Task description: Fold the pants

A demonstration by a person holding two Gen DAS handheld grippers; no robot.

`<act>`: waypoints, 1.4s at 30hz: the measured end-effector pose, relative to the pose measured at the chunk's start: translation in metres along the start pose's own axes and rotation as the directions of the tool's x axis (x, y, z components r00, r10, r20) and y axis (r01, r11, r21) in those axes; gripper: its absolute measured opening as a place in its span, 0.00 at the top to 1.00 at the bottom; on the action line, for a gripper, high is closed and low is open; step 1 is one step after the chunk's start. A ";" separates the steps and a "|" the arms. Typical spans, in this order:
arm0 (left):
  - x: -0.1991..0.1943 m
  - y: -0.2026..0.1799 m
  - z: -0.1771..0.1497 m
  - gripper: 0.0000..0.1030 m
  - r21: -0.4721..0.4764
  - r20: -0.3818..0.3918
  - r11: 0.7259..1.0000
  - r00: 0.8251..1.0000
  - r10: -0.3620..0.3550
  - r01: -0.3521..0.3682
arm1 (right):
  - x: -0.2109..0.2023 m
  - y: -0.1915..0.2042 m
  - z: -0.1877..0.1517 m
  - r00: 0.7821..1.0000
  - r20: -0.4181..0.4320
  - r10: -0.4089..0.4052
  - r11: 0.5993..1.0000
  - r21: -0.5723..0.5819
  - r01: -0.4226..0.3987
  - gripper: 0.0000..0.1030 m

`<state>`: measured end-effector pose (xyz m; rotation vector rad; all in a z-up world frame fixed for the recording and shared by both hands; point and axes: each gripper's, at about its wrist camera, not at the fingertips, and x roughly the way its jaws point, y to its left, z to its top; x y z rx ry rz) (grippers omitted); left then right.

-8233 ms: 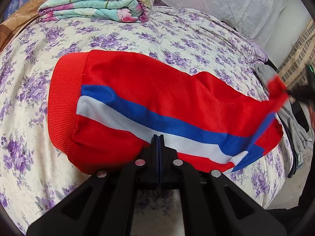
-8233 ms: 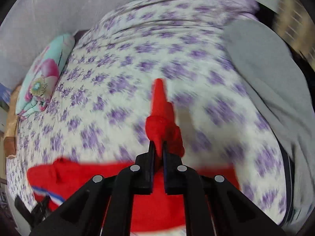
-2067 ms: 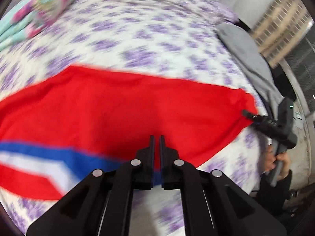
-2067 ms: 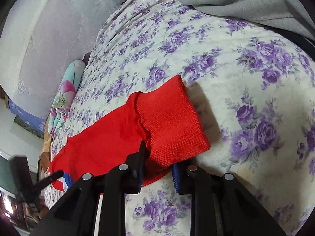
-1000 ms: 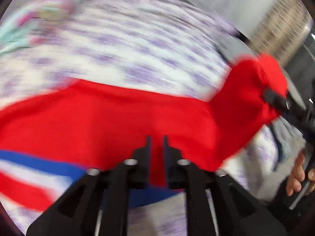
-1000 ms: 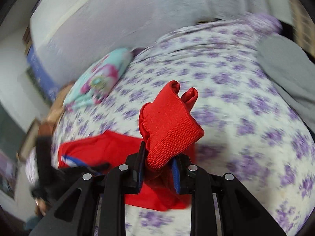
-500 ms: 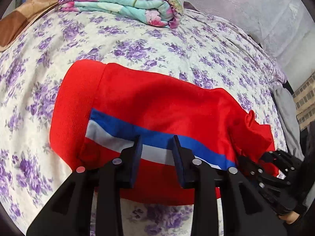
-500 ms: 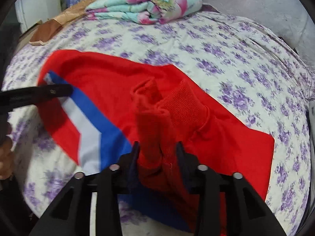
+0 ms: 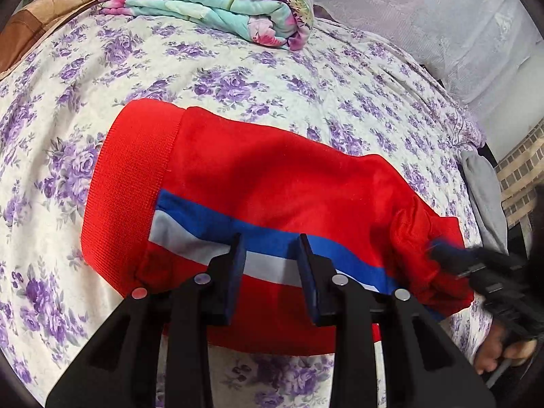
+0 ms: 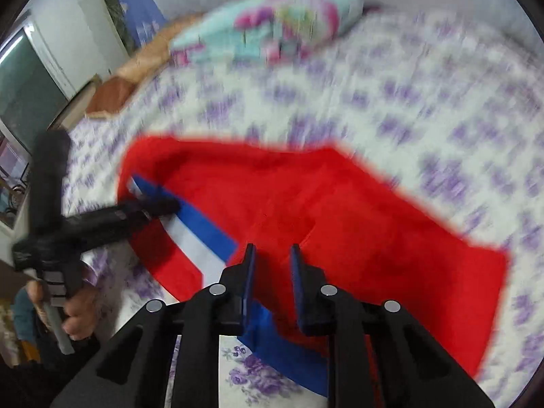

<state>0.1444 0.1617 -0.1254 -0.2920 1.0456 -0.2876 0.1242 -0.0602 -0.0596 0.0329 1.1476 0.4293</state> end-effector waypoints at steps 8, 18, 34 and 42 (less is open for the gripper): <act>-0.015 0.004 0.001 0.72 -0.035 -0.001 0.999 0.999 -0.032 0.032 | 0.000 0.008 -0.009 0.999 0.021 0.024 0.999 0.023 -0.024 0.88; -0.104 0.063 -0.041 0.26 -0.236 0.159 0.970 0.987 -0.026 0.064 | -0.085 -0.013 -0.078 0.979 0.181 0.097 0.988 0.099 -0.116 0.53; -0.012 0.045 -0.013 0.20 -0.292 0.027 0.952 0.996 -0.085 0.089 | -0.111 -0.055 -0.140 0.970 0.231 0.073 0.967 0.222 -0.126 0.53; -0.015 0.032 0.000 0.83 -0.232 0.109 0.972 0.994 -0.013 0.038 | -0.104 -0.055 -0.141 0.978 0.201 0.049 0.969 0.229 -0.096 0.53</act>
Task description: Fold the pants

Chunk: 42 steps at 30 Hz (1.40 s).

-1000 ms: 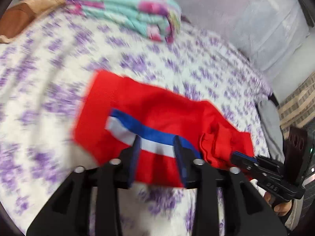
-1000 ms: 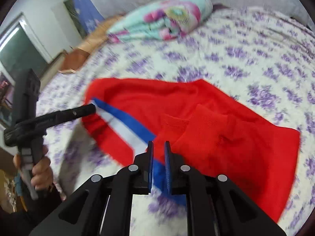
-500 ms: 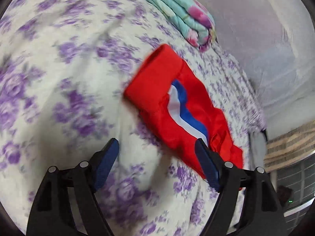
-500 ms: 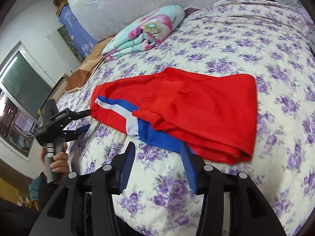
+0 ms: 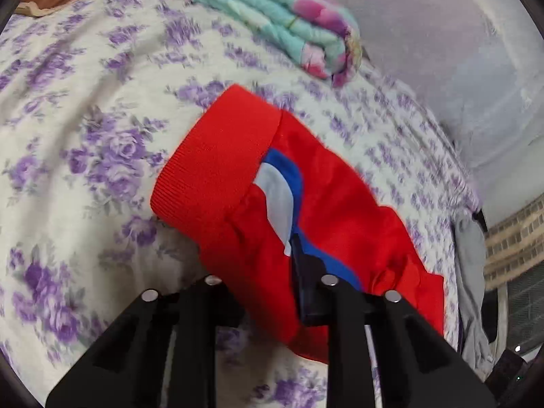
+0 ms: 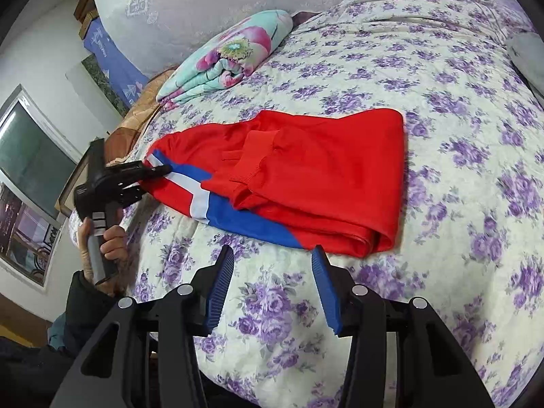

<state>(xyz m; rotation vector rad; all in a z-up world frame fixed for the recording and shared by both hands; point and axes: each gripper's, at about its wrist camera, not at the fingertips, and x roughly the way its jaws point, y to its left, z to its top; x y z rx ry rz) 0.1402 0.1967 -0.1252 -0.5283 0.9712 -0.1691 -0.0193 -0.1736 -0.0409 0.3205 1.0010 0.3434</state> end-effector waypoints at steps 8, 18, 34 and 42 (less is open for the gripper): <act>-0.022 -0.026 -0.009 0.84 0.140 0.136 0.988 0.990 0.039 -0.058 | 0.068 0.066 0.066 0.993 -0.100 0.065 0.979 -0.188 -0.083 0.47; -0.009 -0.005 -0.006 0.84 0.097 0.091 0.995 0.996 -0.006 -0.003 | 0.197 0.113 0.115 0.950 -0.305 0.066 0.979 -0.164 -0.120 0.96; -0.029 -0.035 -0.014 0.84 0.207 0.156 0.974 0.986 0.056 -0.088 | 0.049 0.053 0.097 0.990 -0.018 0.140 0.988 -0.056 -0.141 0.93; -0.073 -0.155 -0.052 0.84 0.497 0.199 0.867 0.977 -0.073 -0.036 | -0.055 -0.055 0.043 0.975 0.207 0.076 0.983 0.151 -0.109 0.93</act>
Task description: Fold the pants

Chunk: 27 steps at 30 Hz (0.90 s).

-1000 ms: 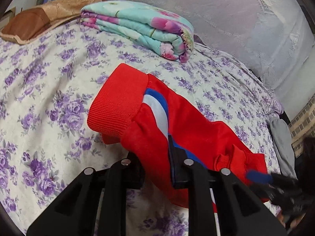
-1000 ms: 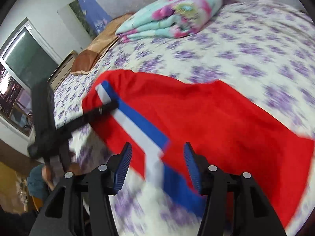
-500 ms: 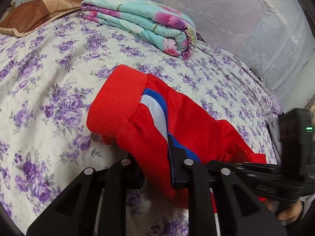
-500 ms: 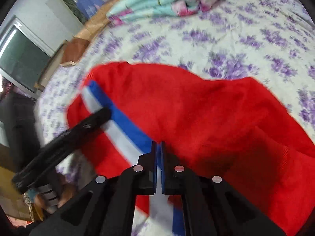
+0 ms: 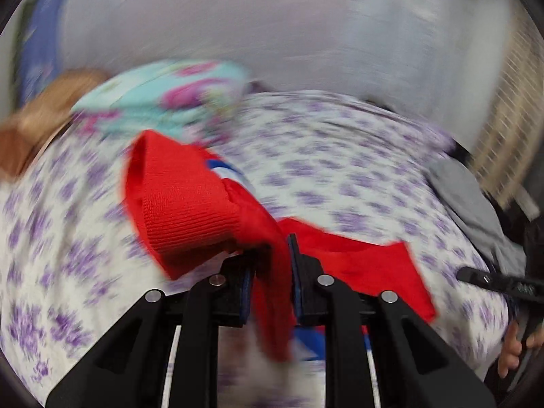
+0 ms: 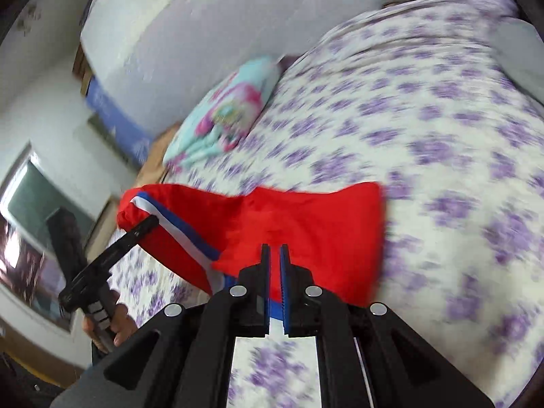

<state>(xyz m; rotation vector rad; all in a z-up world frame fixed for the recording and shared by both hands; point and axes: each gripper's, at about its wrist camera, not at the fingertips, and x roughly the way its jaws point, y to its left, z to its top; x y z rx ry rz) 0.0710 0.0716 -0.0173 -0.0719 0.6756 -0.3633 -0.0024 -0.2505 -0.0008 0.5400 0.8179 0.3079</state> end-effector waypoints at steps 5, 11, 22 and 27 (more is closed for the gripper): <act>0.013 -0.105 -0.016 0.84 0.212 -0.091 0.968 0.989 -0.115 0.132 | -0.036 -0.041 -0.015 0.998 0.069 -0.007 0.998 0.066 0.002 0.93; 0.094 -0.159 -0.058 0.84 0.279 -0.333 0.945 0.940 -0.073 0.172 | -0.030 -0.076 -0.030 0.998 0.059 -0.007 0.991 0.132 -0.001 0.93; 0.023 -0.162 -0.044 0.43 0.287 -0.313 0.918 0.932 -0.182 0.275 | 0.013 -0.048 0.001 0.998 -0.050 0.036 0.999 0.001 -0.036 0.93; 0.018 -0.117 -0.007 0.63 0.189 -0.209 0.971 0.972 -0.106 0.146 | 0.048 -0.007 0.036 0.989 -0.108 0.096 0.990 -0.092 -0.106 0.93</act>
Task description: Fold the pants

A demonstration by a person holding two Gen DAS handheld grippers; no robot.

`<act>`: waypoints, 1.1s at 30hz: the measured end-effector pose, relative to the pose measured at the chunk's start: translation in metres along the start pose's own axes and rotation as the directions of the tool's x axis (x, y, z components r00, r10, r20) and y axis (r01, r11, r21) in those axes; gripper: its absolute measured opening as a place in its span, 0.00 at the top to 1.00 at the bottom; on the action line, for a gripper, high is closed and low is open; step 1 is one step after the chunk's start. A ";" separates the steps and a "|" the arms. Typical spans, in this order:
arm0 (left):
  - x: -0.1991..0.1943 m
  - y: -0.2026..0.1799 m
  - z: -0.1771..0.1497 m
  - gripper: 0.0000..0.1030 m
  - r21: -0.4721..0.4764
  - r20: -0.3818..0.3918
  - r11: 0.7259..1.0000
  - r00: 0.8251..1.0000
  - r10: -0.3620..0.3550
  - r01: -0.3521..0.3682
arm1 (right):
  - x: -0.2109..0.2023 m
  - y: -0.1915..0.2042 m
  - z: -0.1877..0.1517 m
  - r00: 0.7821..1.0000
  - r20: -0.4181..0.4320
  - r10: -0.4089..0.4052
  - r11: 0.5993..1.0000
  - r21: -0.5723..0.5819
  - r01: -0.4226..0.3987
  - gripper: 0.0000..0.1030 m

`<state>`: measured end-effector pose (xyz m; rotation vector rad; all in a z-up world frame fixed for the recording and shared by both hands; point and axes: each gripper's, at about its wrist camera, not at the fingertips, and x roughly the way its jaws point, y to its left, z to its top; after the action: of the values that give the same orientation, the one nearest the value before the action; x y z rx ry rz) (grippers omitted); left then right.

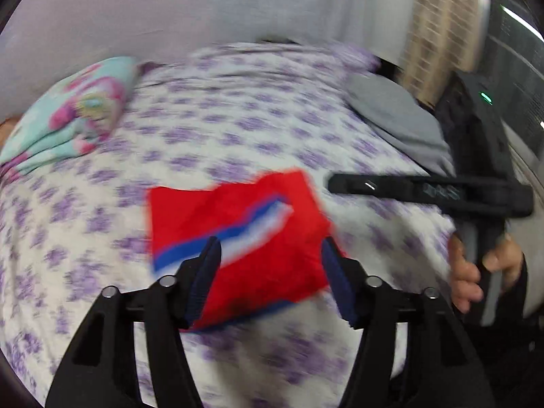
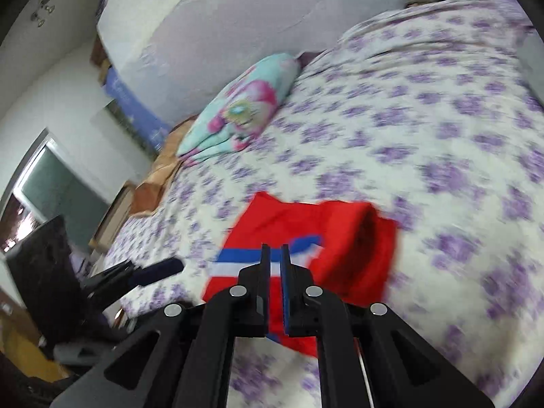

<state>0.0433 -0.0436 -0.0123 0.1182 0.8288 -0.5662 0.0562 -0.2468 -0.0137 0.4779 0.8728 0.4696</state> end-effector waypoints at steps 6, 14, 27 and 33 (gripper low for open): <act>0.053 0.040 0.001 0.91 -0.092 -0.102 0.996 0.994 -0.028 0.018 | 0.063 -0.021 -0.019 0.957 -0.235 -0.169 0.985 -0.002 0.174 0.97; 0.076 0.070 -0.028 0.94 -0.166 -0.165 0.985 0.984 -0.068 0.041 | 0.072 0.016 0.004 0.954 -0.255 -0.161 0.986 -0.093 0.141 0.85; 0.061 0.071 -0.049 0.94 -0.200 -0.192 0.974 0.971 -0.145 0.106 | 0.228 0.061 0.067 0.789 -0.377 -0.484 0.821 -0.507 0.261 0.59; 0.074 0.072 -0.056 0.94 -0.215 -0.228 0.972 0.963 -0.141 0.091 | 0.243 0.051 0.058 0.779 -0.356 -0.517 0.810 -0.499 0.310 0.59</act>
<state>0.0836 0.0035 -0.1121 -0.0508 1.1324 -0.5814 0.2287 -0.0799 -0.0994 -0.2579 1.2836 0.3388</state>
